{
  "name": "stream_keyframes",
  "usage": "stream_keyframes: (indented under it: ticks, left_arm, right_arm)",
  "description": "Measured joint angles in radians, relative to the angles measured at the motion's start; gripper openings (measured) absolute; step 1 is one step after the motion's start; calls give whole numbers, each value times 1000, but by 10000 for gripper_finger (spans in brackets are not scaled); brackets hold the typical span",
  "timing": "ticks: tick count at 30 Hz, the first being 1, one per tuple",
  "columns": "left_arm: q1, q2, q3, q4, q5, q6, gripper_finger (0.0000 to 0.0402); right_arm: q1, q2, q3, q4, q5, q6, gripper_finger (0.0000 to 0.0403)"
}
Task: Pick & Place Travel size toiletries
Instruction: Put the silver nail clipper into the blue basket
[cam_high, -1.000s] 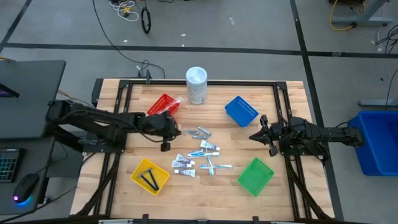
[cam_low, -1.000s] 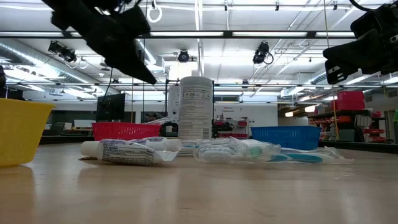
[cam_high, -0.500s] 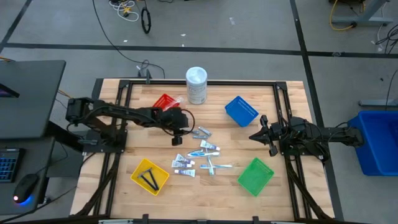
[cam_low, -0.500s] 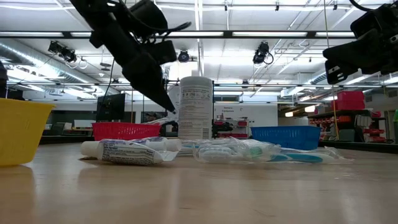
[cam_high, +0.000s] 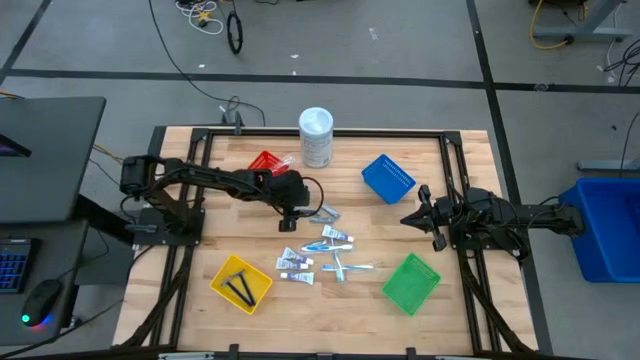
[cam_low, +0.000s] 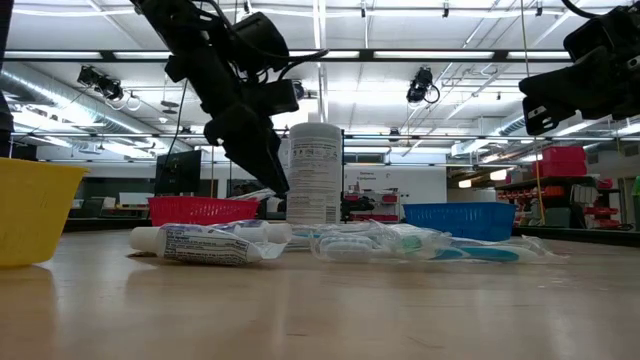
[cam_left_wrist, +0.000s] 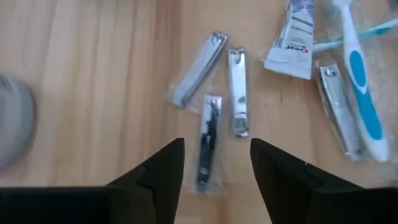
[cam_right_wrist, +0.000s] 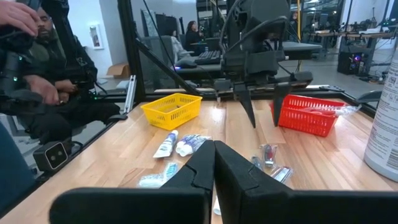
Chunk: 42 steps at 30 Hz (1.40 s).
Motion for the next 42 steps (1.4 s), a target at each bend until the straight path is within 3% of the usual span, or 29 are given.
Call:
stream_keyframes:
  ticks: [14,27,42]
  left_arm:
    - [18,9,6,4,55,162,191]
    - [34,129,-11,67,44,163,190]
    - [40,145,-12,100,57,145,190]
  right_arm:
    - [0,0,0,0,0,0,13]
    - [0,13,0,7,0,0,14]
    - [0,21,0,0,0,0,14]
